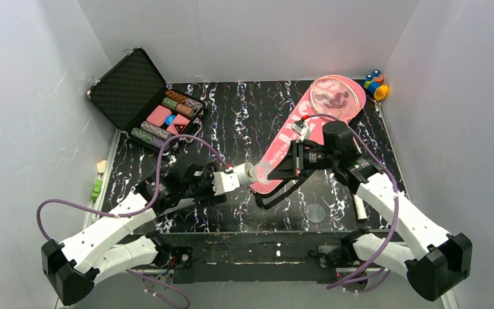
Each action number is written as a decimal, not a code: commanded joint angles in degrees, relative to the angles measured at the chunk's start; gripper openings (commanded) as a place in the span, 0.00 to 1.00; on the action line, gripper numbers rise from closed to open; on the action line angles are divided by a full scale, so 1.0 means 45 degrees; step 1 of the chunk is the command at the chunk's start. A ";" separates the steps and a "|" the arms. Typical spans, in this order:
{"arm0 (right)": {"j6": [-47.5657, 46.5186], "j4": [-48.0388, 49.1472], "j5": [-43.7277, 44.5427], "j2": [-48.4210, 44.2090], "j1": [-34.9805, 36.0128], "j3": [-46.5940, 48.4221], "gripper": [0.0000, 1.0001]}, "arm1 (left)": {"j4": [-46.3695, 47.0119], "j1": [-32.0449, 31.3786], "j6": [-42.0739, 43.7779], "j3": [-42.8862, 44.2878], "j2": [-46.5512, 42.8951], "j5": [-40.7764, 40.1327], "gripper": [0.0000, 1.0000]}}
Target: Pack up the badminton gear
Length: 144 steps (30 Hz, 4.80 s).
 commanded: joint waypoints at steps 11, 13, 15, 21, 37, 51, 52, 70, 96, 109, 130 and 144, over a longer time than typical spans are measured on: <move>0.0467 0.1498 0.0438 0.1102 0.0460 -0.0159 0.01 | 0.0196 -0.0050 -0.0350 0.1034 -0.0082 0.0648 0.47; 0.0448 0.1479 0.0549 0.1224 0.0561 0.0080 0.01 | 0.0158 -0.0057 -0.0340 0.0957 -0.0071 0.0726 0.47; 0.0373 0.1260 0.0637 0.1278 0.0610 0.0368 0.01 | 0.0102 -0.0065 -0.0251 0.0821 -0.0080 0.0772 0.47; -0.0444 -0.0145 0.1025 0.1022 0.0633 0.1141 0.04 | 0.0057 -0.0101 0.0077 0.0370 -0.0126 0.0640 0.47; -0.1059 -0.1306 0.1505 0.1011 0.0736 0.1580 0.60 | -0.0005 -0.0133 0.0017 0.0450 -0.0161 0.0712 0.47; -0.1888 -0.2037 0.3510 0.2527 0.2104 0.2025 0.61 | -0.0068 -0.0138 -0.0246 0.1104 -0.0009 0.0975 0.48; -0.1960 -0.2125 0.3721 0.2591 0.2224 0.2109 0.61 | -0.0084 -0.0138 -0.0266 0.1150 0.0005 0.0985 0.48; -0.1739 -0.2591 0.5052 0.3017 0.2932 0.3638 0.83 | -0.0160 -0.0132 -0.0307 0.0934 -0.0025 0.1089 0.48; -0.2621 -0.6690 1.1341 0.8351 -0.8238 0.7584 0.87 | 0.0260 -0.0206 0.0307 -0.0364 -0.0245 0.0557 0.47; -0.2663 -0.8265 1.2247 1.2687 -0.8300 1.1466 0.74 | 0.0146 -0.0215 0.0256 -0.0275 -0.0420 0.0550 0.47; -0.2895 -0.8820 1.1817 1.3085 -0.8336 1.1440 0.13 | 0.0011 -0.0220 0.0324 0.0019 -0.0523 0.0478 0.47; -0.2454 -0.8009 0.9262 0.9445 -0.7870 1.0141 0.01 | -0.0046 -0.0214 0.0302 0.0208 -0.0522 0.0516 0.47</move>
